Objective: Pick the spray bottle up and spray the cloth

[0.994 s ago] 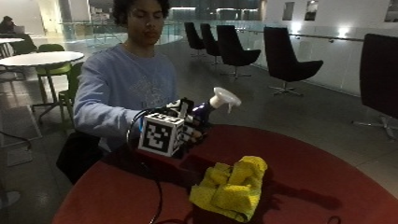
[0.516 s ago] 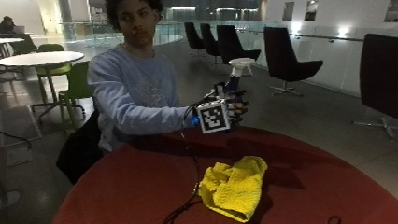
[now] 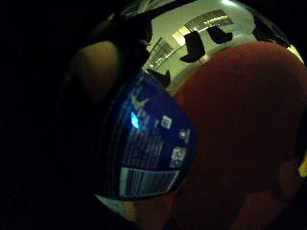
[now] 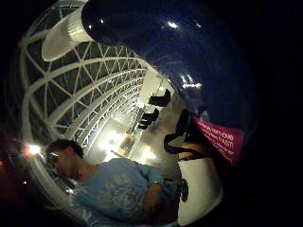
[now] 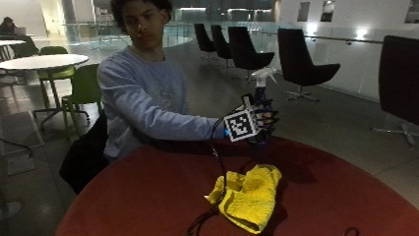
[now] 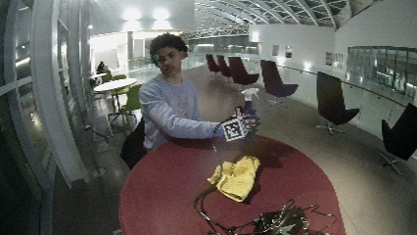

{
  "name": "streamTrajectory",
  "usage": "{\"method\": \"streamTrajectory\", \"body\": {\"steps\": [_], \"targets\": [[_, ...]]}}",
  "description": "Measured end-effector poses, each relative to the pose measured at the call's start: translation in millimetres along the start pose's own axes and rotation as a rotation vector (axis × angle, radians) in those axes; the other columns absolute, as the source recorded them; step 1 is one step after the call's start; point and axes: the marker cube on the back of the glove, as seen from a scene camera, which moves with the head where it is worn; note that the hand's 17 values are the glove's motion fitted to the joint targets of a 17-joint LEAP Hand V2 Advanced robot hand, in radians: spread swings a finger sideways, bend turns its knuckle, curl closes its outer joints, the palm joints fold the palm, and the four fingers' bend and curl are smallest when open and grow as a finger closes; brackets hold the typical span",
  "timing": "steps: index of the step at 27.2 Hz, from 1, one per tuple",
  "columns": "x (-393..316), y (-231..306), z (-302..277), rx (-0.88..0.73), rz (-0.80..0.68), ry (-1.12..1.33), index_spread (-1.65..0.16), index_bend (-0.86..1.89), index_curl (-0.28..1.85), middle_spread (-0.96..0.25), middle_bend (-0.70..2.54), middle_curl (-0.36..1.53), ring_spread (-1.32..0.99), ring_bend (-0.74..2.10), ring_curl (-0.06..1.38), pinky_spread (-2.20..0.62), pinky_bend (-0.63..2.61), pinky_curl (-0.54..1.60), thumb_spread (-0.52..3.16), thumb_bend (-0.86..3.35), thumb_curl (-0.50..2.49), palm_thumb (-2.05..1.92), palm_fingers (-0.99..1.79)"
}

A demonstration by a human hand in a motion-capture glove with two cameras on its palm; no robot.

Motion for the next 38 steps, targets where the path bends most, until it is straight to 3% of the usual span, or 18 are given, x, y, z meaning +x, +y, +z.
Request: {"method": "streamTrajectory", "body": {"steps": [17, 26, 38], "targets": [[0.3, 44.5, -20.9, -0.168, 0.052, 0.083, -0.39, 0.09, 0.09, -0.01, 0.41, 0.40, 0.08, 0.58, 0.30, 0.27, 0.61, 0.35, 0.94, -0.04, 0.61, 0.83, 0.21], [-28.6, 109.9, -151.4, -0.112, 0.040, 0.465, -0.39, 0.12, 0.12, -0.01, 0.37, 0.39, 0.07, 0.57, 0.29, 0.28, 0.61, 0.35, 0.97, -0.03, 0.56, 0.79, 0.26], [-0.6, 222.8, -297.2, -0.020, 0.192, 0.934, -0.39, 0.14, 0.17, -0.01, 0.41, 0.40, 0.05, 0.53, 0.29, 0.27, 0.50, 0.32, 1.02, -0.02, 0.52, 0.80, 0.41]]}}
